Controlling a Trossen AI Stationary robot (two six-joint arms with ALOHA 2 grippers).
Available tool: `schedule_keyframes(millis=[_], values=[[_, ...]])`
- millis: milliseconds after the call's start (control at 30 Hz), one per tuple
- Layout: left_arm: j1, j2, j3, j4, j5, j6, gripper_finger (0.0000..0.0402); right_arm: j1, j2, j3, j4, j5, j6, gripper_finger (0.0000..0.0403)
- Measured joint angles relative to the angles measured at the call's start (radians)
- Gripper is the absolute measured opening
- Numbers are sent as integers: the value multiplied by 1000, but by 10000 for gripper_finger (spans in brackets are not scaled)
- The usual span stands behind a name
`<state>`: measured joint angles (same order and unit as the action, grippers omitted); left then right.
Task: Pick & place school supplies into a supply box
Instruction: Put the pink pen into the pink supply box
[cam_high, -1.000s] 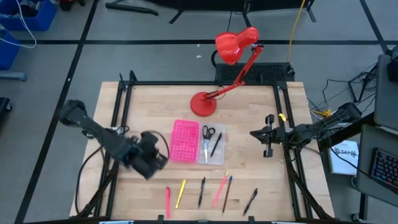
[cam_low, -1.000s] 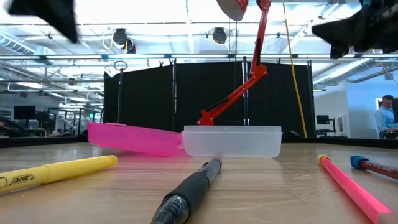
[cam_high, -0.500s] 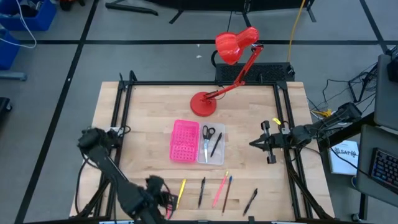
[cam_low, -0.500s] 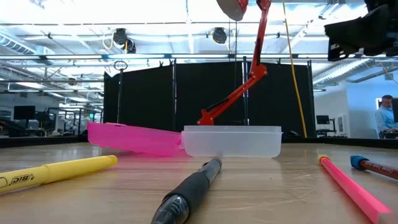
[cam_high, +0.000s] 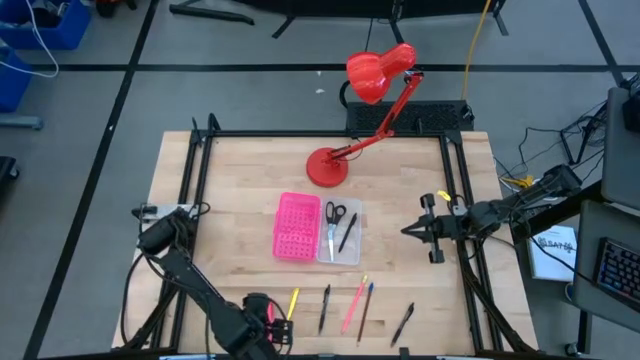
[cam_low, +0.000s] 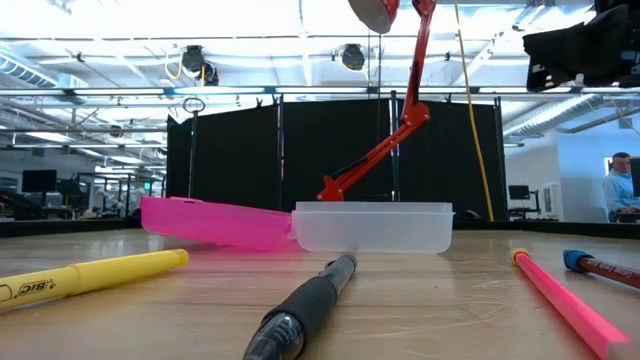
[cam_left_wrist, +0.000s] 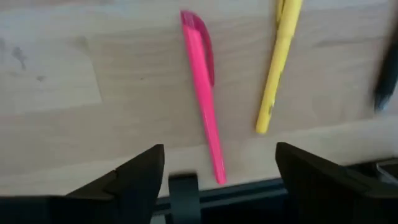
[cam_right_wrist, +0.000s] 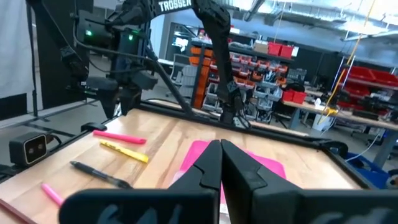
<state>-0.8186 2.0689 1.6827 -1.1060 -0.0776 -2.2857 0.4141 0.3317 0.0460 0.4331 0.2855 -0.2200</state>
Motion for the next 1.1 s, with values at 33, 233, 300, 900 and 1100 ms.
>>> schedule_keyframes(millis=[33, 233, 300, 900, 1100], values=[[5, 0, -2, 1, 0, 5, 321, 0, 0, 0, 6, 0, -3, 0], [51, 0, -11, 6, 56, 81, 312, 0, 0, 0, 19, 0, -9, 0], [62, 12, -11, 9, 56, 98, 301, 0, 0, 0, 19, 0, -9, 0], [77, 135, -11, 72, 224, 152, 230, 0, 0, 0, -20, 0, -5, 0], [78, 161, -6, 78, 214, 160, 195, 0, 0, 0, -19, 0, -5, 0]])
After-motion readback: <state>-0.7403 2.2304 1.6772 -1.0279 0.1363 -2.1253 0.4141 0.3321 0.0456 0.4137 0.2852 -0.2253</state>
